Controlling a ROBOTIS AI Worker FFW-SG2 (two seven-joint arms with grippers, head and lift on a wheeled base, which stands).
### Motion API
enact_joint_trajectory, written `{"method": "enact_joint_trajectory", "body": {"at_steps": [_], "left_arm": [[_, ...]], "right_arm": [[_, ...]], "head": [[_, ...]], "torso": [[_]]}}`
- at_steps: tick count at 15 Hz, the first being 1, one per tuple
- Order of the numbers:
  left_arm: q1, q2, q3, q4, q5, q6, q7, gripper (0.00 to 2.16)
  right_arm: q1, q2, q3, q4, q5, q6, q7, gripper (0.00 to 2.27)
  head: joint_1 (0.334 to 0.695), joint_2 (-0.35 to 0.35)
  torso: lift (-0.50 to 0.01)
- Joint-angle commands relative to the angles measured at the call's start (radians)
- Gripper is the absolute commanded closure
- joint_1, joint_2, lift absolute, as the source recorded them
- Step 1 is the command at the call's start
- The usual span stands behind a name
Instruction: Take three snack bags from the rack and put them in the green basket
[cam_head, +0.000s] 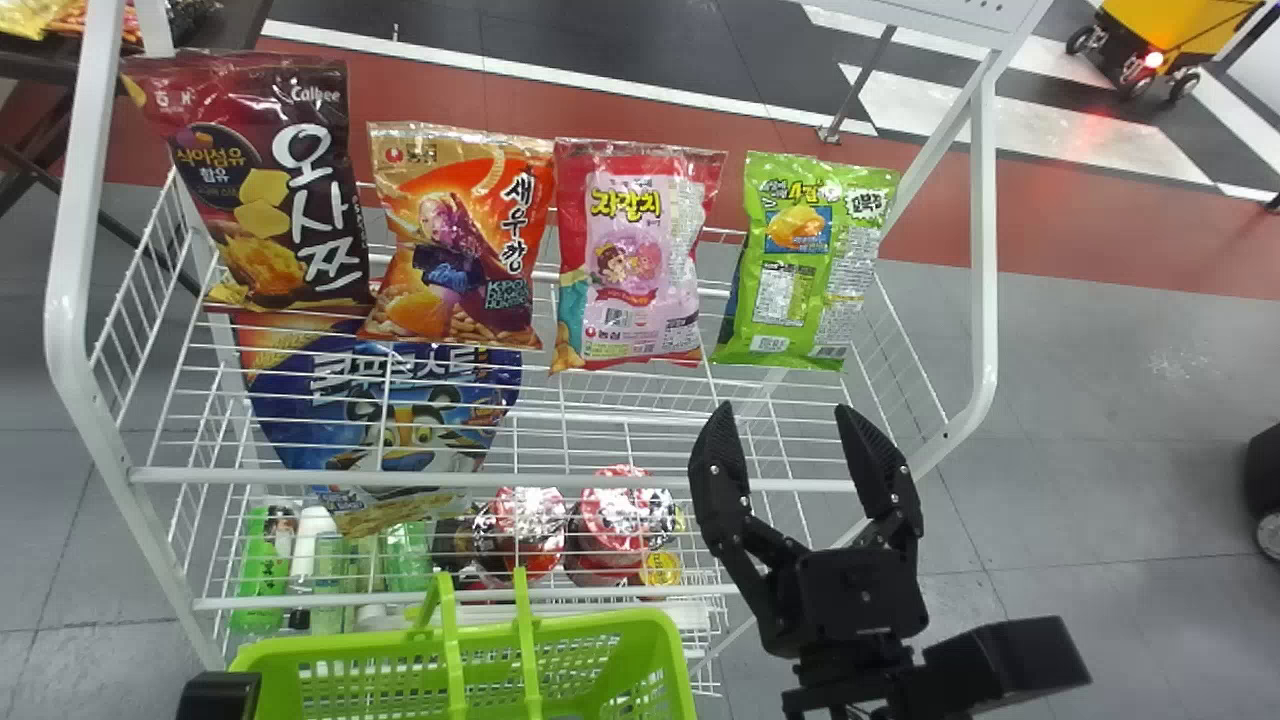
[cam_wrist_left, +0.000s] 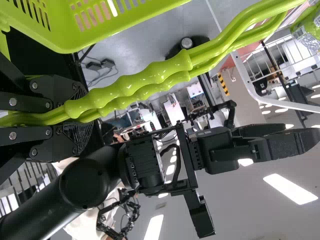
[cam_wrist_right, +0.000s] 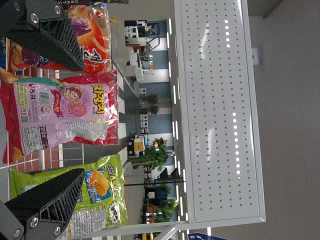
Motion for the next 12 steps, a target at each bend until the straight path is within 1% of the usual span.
{"method": "enact_joint_trajectory", "body": {"at_steps": [1,9,12], "left_arm": [[-0.002,-0.001,0.000,0.000,0.002,0.000,0.000,1.87],[-0.011,0.001,0.002,0.003,0.019,0.000,-0.001,1.87],[-0.020,-0.001,0.000,0.007,0.021,0.003,-0.003,1.87]], "right_arm": [[-0.003,0.002,0.000,-0.011,0.002,0.012,0.000,0.09],[-0.044,0.002,0.009,-0.020,0.029,0.089,-0.008,0.09],[-0.120,0.002,0.031,-0.009,0.069,0.230,-0.008,0.09]], "head": [[0.695,-0.350],[0.695,-0.350],[0.695,-0.350]], "torso": [[-0.007],[-0.007],[-0.007]]}}
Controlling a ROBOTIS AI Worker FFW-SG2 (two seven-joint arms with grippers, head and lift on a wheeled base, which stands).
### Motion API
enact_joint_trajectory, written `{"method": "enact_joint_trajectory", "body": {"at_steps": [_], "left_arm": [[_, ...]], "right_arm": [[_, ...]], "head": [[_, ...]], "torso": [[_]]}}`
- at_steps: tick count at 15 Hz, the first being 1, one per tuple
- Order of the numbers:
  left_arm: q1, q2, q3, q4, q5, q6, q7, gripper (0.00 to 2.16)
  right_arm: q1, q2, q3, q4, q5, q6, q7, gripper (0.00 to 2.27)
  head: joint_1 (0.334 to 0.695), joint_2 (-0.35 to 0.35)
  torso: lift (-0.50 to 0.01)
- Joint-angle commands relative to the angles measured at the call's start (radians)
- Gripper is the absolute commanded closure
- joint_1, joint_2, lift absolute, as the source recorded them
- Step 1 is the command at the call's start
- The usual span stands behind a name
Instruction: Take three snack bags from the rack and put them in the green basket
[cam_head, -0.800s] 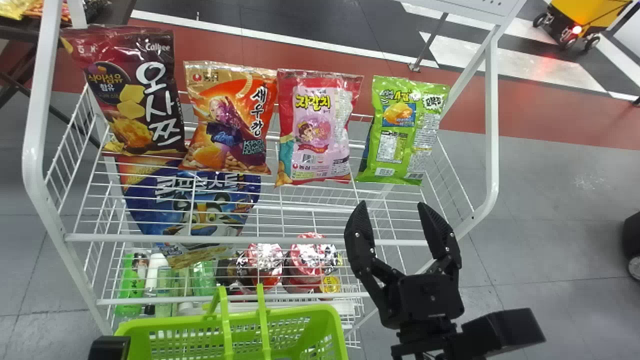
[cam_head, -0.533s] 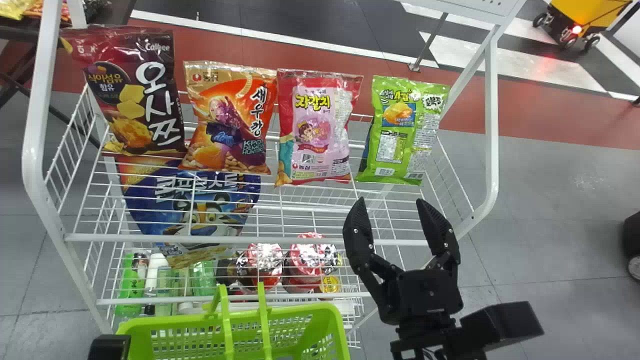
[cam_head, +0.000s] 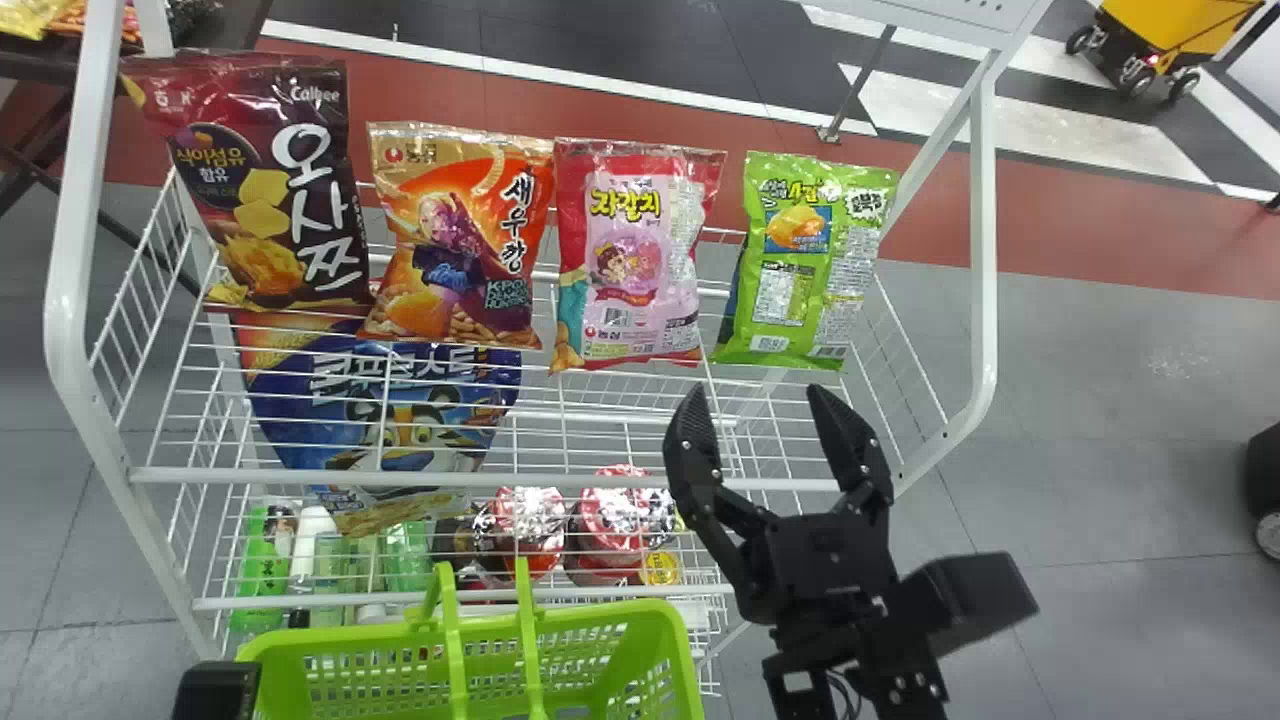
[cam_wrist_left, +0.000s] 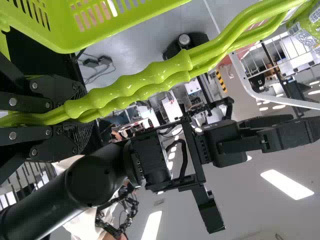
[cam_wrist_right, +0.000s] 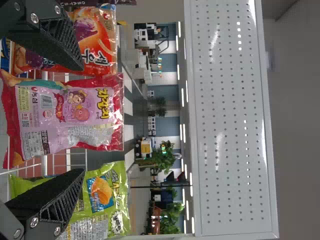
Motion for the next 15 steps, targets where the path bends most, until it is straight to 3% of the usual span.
{"method": "enact_joint_trajectory", "body": {"at_steps": [1,7,12,15], "left_arm": [[-0.011,-0.001,-0.006,0.010,0.002,0.001,-0.005,1.87],[-0.032,0.005,-0.003,0.036,0.019,0.011,-0.024,1.87],[-0.075,0.014,-0.009,0.073,0.037,0.017,-0.027,1.87],[-0.078,0.019,-0.010,0.073,0.040,0.014,-0.031,1.87]], "right_arm": [[-0.091,0.002,0.039,0.021,0.039,0.109,0.000,0.09],[-0.499,0.002,0.230,0.251,0.148,0.395,-0.040,0.09],[-0.681,0.002,0.269,0.449,0.148,0.431,-0.080,0.09],[-0.770,0.002,0.260,0.539,0.073,0.456,-0.044,0.14]], "head": [[0.695,-0.350],[0.695,-0.350],[0.695,-0.259],[0.695,-0.240]], "torso": [[-0.007],[-0.007],[-0.007],[-0.007]]}}
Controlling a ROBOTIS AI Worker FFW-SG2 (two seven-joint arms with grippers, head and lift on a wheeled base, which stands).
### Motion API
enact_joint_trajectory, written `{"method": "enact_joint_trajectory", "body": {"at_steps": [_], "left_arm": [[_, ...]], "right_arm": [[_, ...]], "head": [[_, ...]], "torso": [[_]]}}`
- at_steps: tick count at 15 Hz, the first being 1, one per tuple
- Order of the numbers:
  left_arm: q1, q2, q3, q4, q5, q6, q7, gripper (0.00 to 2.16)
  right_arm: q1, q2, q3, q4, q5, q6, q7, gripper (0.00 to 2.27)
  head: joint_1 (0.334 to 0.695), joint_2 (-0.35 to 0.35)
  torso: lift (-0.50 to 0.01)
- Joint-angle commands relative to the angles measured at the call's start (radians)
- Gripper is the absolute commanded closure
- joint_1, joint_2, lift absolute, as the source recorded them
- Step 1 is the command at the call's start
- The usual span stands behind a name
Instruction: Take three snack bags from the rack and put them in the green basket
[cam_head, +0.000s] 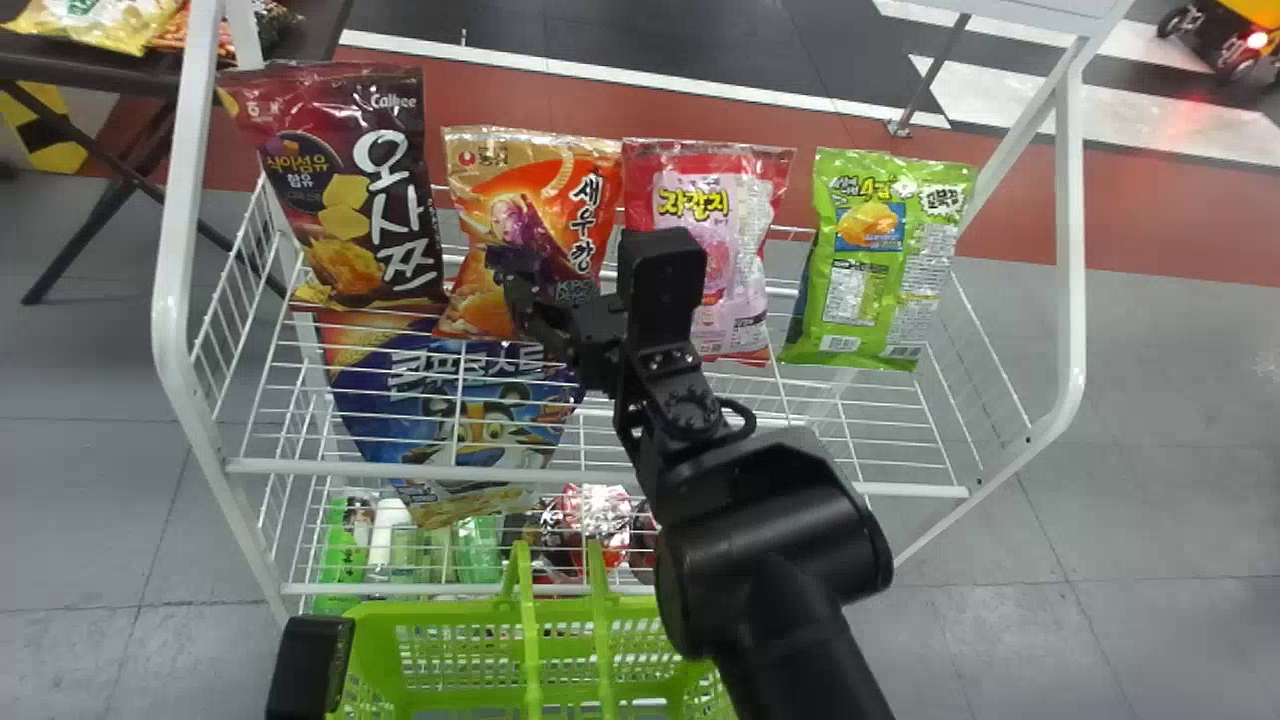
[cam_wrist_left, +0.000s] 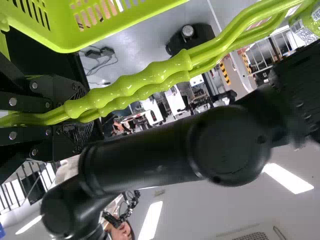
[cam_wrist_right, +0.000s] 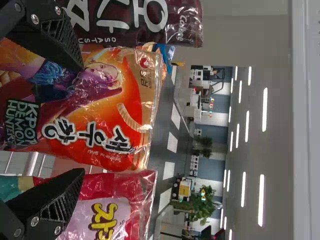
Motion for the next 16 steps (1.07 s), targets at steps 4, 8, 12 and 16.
{"method": "enact_joint_trajectory", "body": {"at_steps": [4,8,12,16], "left_arm": [[0.001,0.012,0.008,0.002,0.018,-0.004,-0.018,1.87],[0.007,0.012,0.008,0.004,0.019,-0.010,-0.024,1.87],[0.016,0.010,0.004,-0.001,0.019,-0.013,-0.026,1.87],[0.028,0.010,-0.002,-0.015,0.014,-0.013,-0.026,1.87]], "right_arm": [[-0.077,0.002,0.001,0.058,-0.087,0.071,0.067,0.27],[-0.071,0.002,0.014,0.052,-0.076,0.145,0.067,2.05],[0.013,0.002,0.001,-0.073,-0.058,0.197,0.070,2.07],[0.071,0.002,-0.019,-0.178,-0.044,0.252,0.090,2.07]], "head": [[0.695,-0.211],[0.695,-0.185],[0.695,-0.191],[0.695,-0.219]], "torso": [[-0.007],[-0.007],[-0.007],[-0.007]]}}
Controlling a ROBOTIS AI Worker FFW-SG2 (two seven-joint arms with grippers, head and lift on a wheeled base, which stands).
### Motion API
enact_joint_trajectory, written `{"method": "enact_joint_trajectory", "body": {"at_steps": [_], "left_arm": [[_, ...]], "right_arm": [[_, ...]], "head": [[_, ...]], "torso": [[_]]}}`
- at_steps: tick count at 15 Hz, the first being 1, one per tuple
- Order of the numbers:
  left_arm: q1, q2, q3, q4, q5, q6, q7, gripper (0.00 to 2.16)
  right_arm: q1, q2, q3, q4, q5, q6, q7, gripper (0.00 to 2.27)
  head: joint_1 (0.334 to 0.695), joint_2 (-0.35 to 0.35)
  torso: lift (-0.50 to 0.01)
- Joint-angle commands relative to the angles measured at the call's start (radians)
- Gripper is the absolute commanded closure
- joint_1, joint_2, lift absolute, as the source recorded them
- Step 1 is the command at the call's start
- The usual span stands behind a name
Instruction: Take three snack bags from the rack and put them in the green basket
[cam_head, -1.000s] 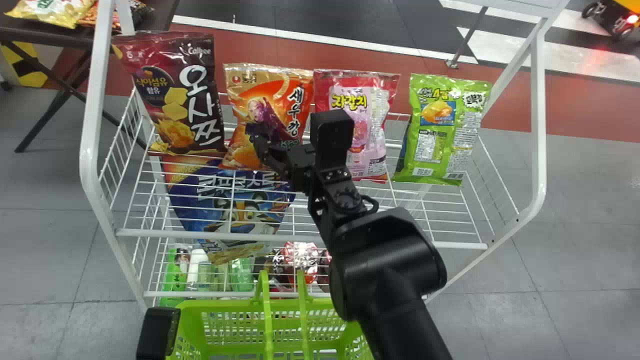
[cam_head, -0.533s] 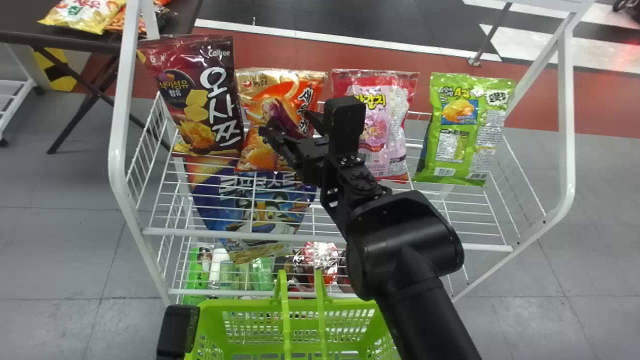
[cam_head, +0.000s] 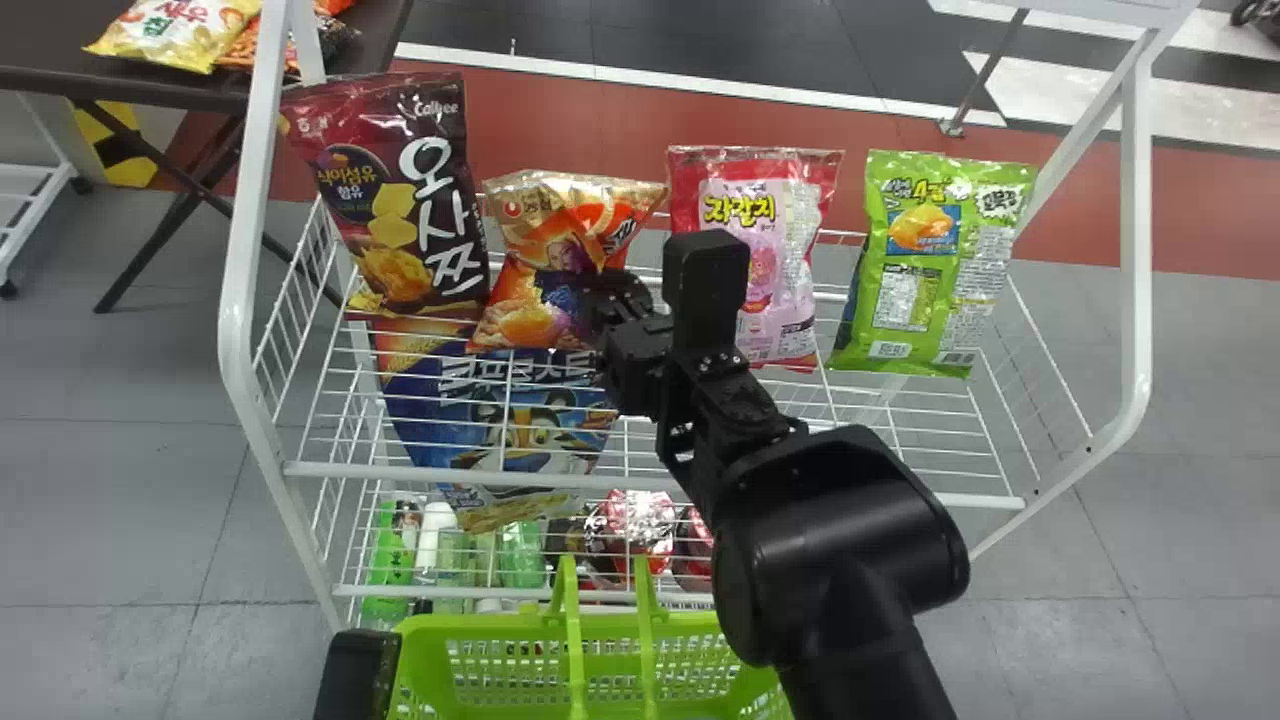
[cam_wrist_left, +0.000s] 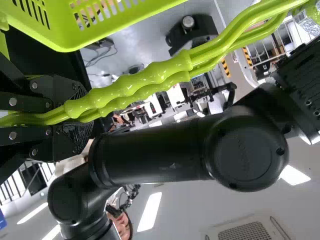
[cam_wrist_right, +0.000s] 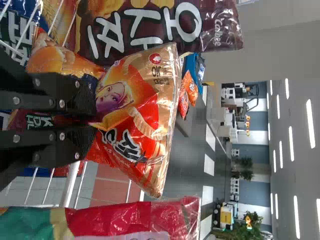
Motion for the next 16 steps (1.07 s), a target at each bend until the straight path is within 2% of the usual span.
{"method": "enact_joint_trajectory", "body": {"at_steps": [1,5,9,11,15,16], "left_arm": [[0.009,0.001,-0.001,-0.014,-0.002,0.000,0.000,1.87],[0.026,0.001,0.001,-0.028,-0.006,-0.003,0.000,1.87],[0.037,0.003,-0.001,-0.042,-0.008,-0.006,0.000,1.87],[0.045,0.003,-0.001,-0.053,-0.011,-0.006,0.000,1.87],[0.063,0.006,0.001,-0.073,-0.016,-0.006,0.000,1.87],[0.068,0.006,0.001,-0.079,-0.017,-0.006,0.002,1.87]], "right_arm": [[0.027,0.002,-0.004,-0.050,0.008,0.017,0.008,2.07],[0.061,0.002,-0.012,-0.142,0.040,0.042,0.038,2.07],[0.053,0.002,-0.062,-0.143,0.001,0.054,0.145,2.08],[0.044,0.002,-0.067,-0.143,0.001,0.029,0.157,2.07],[0.007,0.002,-0.085,-0.130,-0.022,0.042,0.255,2.07],[0.006,0.002,-0.082,-0.130,-0.023,0.042,0.260,2.08]], "head": [[0.695,-0.222],[0.695,-0.230],[0.695,-0.238],[0.695,-0.240],[0.695,-0.237],[0.695,-0.231]], "torso": [[-0.007],[-0.007],[-0.007],[-0.007],[-0.007],[-0.007]]}}
